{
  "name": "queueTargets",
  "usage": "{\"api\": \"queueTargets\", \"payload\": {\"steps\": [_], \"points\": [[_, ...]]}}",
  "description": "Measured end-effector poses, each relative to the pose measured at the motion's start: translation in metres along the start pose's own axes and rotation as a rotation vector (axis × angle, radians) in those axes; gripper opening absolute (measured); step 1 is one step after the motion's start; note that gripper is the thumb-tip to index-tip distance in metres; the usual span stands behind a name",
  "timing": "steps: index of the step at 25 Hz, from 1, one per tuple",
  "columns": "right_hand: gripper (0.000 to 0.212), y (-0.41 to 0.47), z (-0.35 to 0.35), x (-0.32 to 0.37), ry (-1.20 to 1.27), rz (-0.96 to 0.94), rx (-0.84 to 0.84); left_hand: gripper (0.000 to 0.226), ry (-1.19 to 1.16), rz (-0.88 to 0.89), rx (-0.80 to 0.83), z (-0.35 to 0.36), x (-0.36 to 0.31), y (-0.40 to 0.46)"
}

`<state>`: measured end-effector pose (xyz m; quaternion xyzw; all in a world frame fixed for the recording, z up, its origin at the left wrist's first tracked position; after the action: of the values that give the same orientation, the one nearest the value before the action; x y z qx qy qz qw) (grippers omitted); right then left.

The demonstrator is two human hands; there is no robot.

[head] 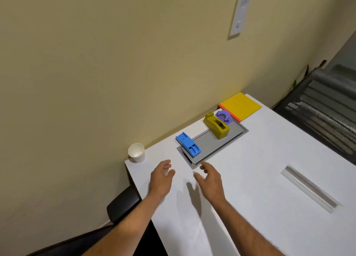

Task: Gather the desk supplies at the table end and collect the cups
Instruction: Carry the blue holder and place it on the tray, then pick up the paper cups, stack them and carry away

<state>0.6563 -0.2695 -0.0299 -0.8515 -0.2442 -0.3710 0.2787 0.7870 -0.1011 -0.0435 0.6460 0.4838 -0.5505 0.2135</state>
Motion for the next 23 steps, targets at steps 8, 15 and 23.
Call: {"api": "queueTargets", "payload": {"steps": [8,15,23], "points": [[0.074,-0.124,0.013,0.066,-0.049,-0.125,0.256,0.056,0.18,0.015,0.015,-0.09,-0.04,-0.119],[0.096,-0.116,0.066,0.121,-0.156,-0.212,0.326,0.094,0.29,0.033,-0.047,-0.167,-0.035,-0.089],[0.102,-0.032,0.179,0.123,-0.215,-0.195,0.384,0.1,0.409,0.004,0.077,-0.174,0.044,0.026]]}}
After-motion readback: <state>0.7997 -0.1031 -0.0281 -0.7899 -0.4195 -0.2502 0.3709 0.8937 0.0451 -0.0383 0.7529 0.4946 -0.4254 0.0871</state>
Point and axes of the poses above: each hand's wrist, its own y-axis towards the middle knuckle, its own z-axis out of the palm, x = y × z, the point moved 9 cm from there along y, towards the middle knuckle, and after that the axes turned 7 degrees about z, right-handed, at the moved point
